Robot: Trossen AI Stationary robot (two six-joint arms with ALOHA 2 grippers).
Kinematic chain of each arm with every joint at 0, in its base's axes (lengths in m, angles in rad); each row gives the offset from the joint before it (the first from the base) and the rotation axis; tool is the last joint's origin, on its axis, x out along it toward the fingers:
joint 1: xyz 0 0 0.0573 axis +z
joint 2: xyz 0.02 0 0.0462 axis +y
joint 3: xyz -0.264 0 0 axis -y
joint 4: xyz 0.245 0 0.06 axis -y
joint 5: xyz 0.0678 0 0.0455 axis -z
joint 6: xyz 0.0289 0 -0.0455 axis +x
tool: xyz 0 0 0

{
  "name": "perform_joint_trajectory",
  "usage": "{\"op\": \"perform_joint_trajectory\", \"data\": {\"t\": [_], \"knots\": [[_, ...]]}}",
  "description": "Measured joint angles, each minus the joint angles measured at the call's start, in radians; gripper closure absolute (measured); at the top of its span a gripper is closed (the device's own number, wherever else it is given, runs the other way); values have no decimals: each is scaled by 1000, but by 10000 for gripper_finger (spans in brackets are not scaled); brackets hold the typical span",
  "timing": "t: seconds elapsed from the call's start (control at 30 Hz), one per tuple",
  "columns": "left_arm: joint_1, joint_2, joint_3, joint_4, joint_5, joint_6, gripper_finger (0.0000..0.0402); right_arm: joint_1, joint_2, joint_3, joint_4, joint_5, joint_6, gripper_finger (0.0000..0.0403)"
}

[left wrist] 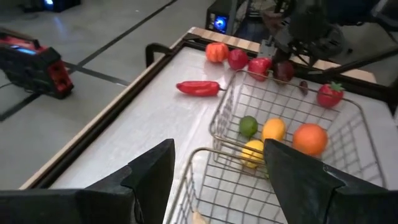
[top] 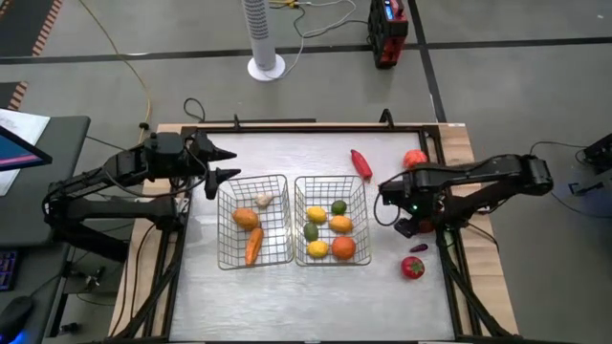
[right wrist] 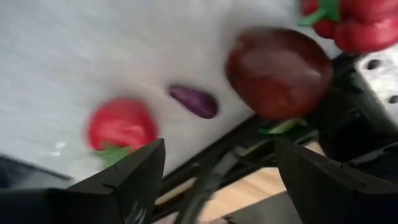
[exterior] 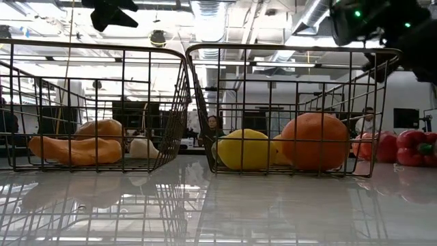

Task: Sort produce into baskets
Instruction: Put the red apple into the right basket

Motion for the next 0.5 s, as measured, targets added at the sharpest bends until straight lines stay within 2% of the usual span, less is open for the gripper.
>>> {"op": "perform_joint_trajectory", "data": {"t": [0.23,0.5], "knots": [[0,0,0,0,-19,-11,168,32,52,-61,-3,106,-42,74],[0,0,0,0,-21,-12,168,38,188,-75,66,123,-148,74]]}}
